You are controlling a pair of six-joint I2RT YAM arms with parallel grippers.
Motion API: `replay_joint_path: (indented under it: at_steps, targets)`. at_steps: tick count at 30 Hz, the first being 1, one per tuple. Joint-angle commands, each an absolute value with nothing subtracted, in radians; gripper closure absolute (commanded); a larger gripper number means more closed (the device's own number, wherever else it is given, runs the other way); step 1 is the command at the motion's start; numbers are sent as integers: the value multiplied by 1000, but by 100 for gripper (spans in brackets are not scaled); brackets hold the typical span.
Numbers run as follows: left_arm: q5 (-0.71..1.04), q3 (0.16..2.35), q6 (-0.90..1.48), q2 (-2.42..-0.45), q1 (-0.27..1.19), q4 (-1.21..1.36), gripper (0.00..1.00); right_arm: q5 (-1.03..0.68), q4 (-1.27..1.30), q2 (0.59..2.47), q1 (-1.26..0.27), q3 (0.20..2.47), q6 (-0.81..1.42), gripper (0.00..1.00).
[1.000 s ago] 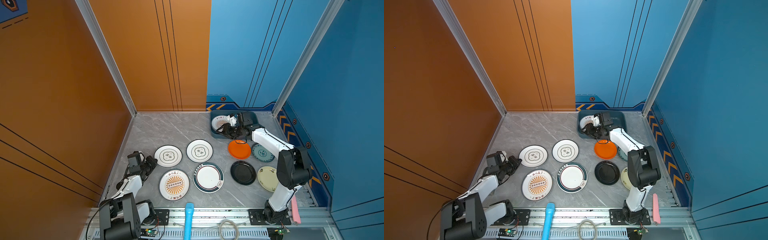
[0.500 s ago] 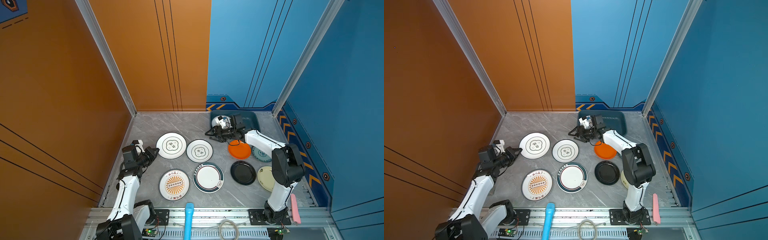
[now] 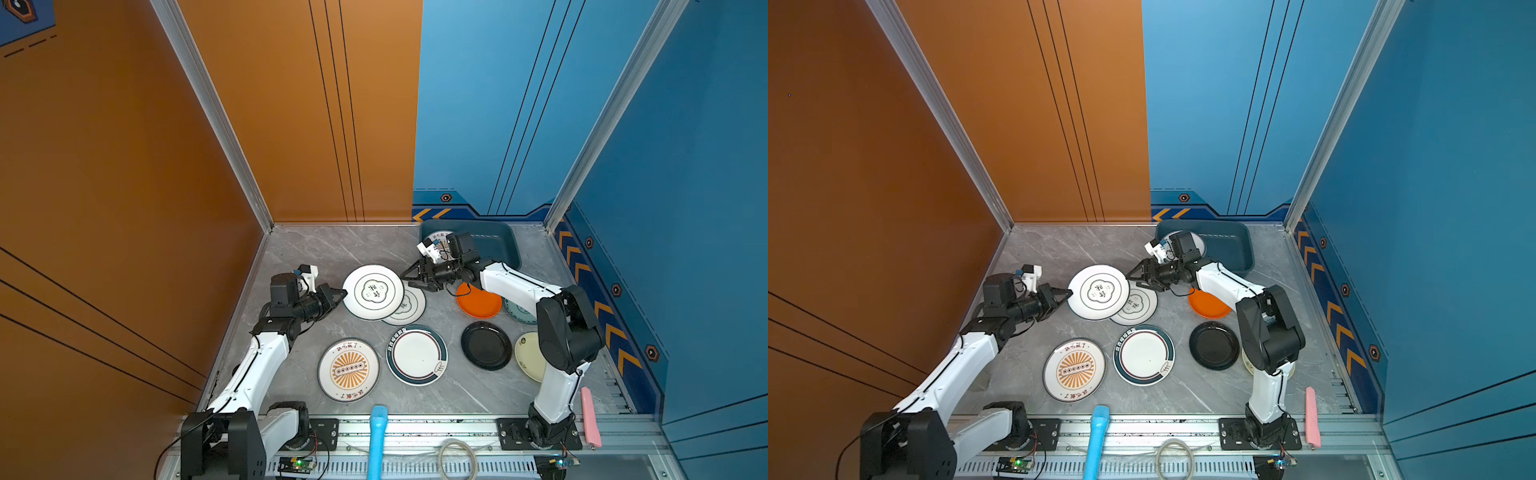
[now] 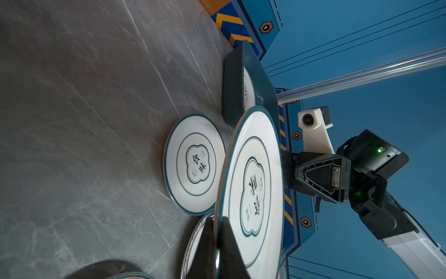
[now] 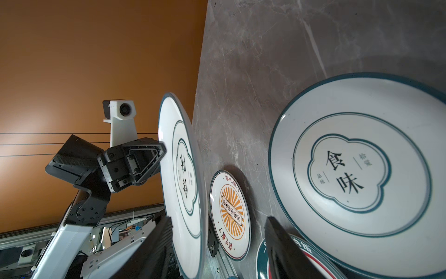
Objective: Place the plates into the plastic bin on the countertop
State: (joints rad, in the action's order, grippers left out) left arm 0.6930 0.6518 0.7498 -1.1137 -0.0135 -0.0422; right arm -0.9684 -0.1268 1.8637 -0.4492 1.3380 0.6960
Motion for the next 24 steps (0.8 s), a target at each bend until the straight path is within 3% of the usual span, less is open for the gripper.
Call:
replay_joint_path:
  at_steps: [1, 5, 22, 24]
  targets:
    - [706, 708, 745, -1136, 15, 28, 100, -986, -109, 1872, -460, 1353, 678, 38]
    - [698, 744, 732, -1181, 57, 34, 100, -994, -104, 1871, -463, 1344, 679, 44]
    - [672, 873, 661, -1366, 142, -5, 100, -1029, -74, 1813, -449, 1274, 684, 96]
    - [656, 883, 648, -1371, 148, -23, 90, -1027, -78, 1803, -440, 1272, 683, 100]
